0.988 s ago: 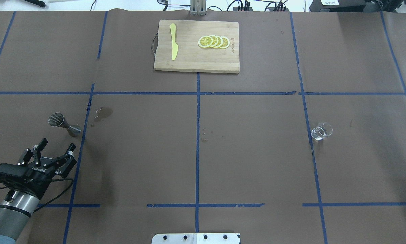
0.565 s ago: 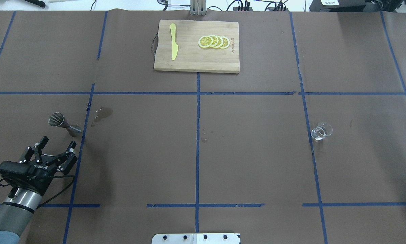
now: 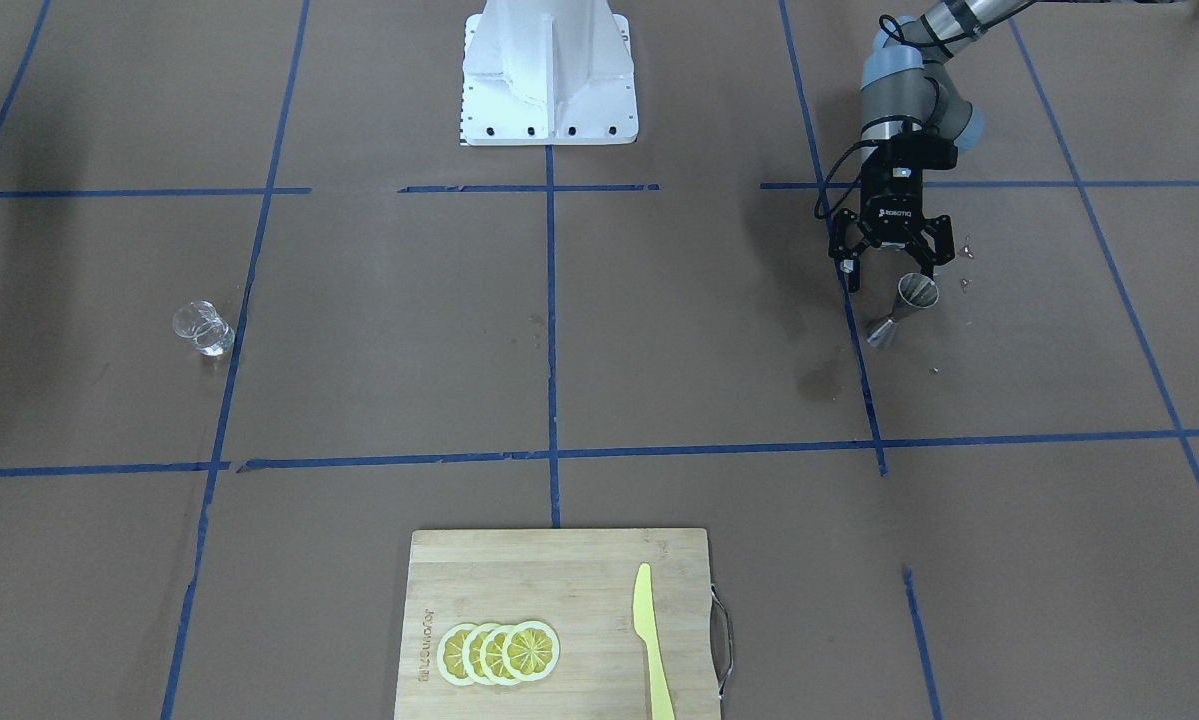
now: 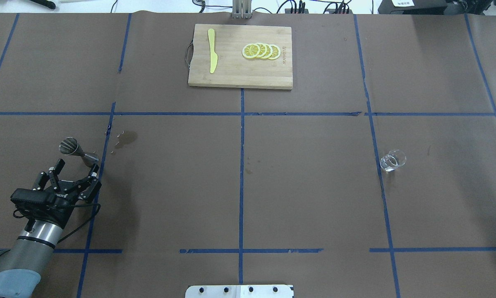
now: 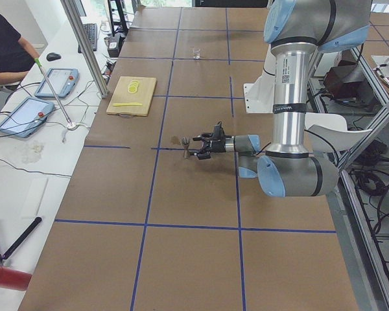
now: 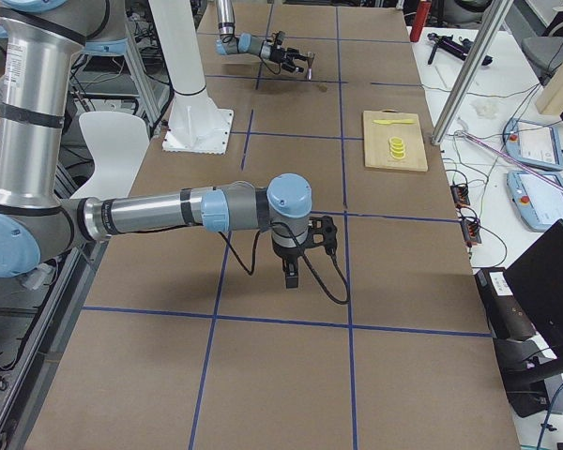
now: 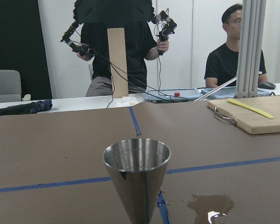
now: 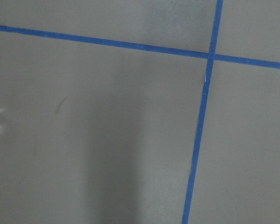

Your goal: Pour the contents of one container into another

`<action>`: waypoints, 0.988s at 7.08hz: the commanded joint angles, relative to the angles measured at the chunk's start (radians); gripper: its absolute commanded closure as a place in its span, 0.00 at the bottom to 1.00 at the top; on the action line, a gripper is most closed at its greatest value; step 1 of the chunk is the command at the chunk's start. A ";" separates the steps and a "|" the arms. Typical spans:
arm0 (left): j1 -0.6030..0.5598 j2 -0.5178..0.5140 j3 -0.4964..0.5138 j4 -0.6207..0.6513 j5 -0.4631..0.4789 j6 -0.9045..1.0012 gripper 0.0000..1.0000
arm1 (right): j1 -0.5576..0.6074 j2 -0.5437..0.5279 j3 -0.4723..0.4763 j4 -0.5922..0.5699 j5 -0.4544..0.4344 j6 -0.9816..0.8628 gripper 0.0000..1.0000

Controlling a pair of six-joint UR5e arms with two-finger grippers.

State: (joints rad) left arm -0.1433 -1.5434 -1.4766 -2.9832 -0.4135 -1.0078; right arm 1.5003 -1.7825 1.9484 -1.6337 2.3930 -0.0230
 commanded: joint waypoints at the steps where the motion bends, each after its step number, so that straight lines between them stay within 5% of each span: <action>1: -0.054 -0.030 0.033 0.003 -0.043 0.000 0.01 | 0.000 0.000 0.001 0.000 0.000 0.000 0.00; 4: -0.073 -0.061 0.073 0.007 -0.067 -0.003 0.04 | 0.000 0.000 0.001 0.002 0.000 0.000 0.00; 7: -0.078 -0.061 0.078 0.004 -0.082 -0.002 0.18 | 0.000 0.000 0.007 0.002 0.000 0.002 0.00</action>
State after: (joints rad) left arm -0.2195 -1.6042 -1.4001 -2.9777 -0.4887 -1.0099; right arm 1.5002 -1.7825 1.9529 -1.6322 2.3930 -0.0227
